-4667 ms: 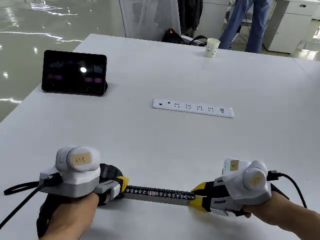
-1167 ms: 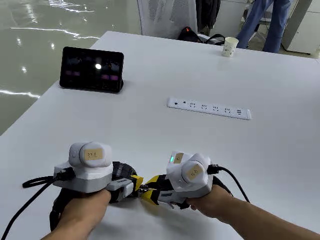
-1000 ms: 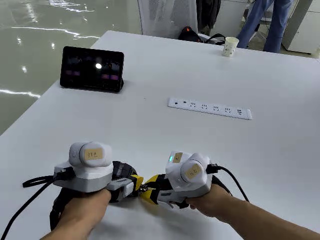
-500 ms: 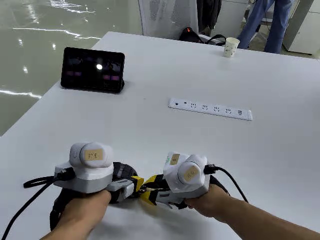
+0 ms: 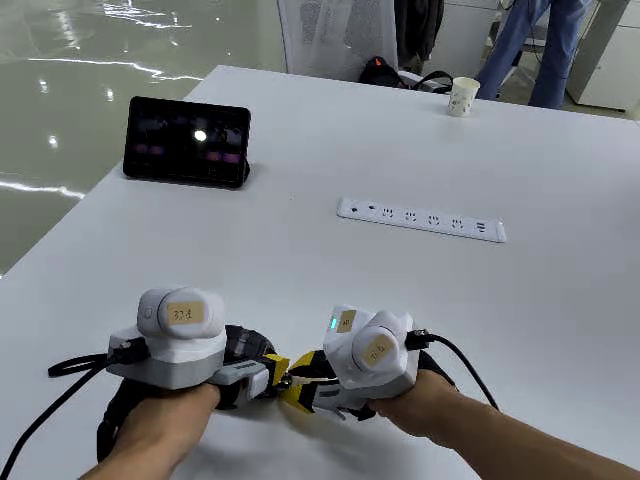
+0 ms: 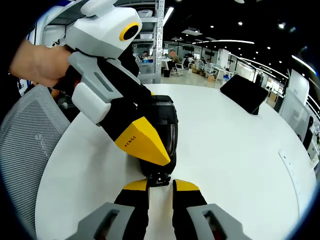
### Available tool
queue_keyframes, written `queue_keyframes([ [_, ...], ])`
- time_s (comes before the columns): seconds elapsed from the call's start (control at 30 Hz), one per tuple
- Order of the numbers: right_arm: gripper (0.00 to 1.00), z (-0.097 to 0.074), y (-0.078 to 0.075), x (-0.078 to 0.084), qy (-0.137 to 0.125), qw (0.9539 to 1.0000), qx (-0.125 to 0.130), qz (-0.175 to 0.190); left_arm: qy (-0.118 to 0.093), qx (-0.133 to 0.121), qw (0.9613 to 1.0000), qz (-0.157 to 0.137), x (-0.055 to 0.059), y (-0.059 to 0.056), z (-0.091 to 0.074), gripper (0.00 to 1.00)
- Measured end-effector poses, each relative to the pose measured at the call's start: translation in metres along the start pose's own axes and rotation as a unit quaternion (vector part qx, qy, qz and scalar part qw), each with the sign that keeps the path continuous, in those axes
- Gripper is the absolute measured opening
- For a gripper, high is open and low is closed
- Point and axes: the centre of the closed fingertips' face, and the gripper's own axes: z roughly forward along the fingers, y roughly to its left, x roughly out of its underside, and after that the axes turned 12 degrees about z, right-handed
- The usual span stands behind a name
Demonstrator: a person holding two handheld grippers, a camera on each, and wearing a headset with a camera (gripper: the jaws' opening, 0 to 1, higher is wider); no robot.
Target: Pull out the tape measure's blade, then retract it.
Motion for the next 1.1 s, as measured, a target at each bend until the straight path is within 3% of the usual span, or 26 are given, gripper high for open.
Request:
queue_keyframes([
  [0.33, 0.20, -0.014, -0.001, 0.008, 0.004, 0.9999, 0.009, -0.003, 0.002, 0.005, 1.0000, -0.001, 0.000, 0.000, 0.001, 0.60],
  [0.7, 0.30, -0.033, -0.003, 0.024, 0.012, 0.9995, 0.030, 0.002, 0.001, 0.005, 0.9997, 0.022, -0.001, 0.000, -0.006, 0.60],
  [1.1, 0.40, -0.059, -0.007, 0.040, 0.007, 0.9979, 0.055, 0.034, 0.000, 0.013, 0.9988, 0.048, 0.001, -0.002, -0.013, 0.65],
])
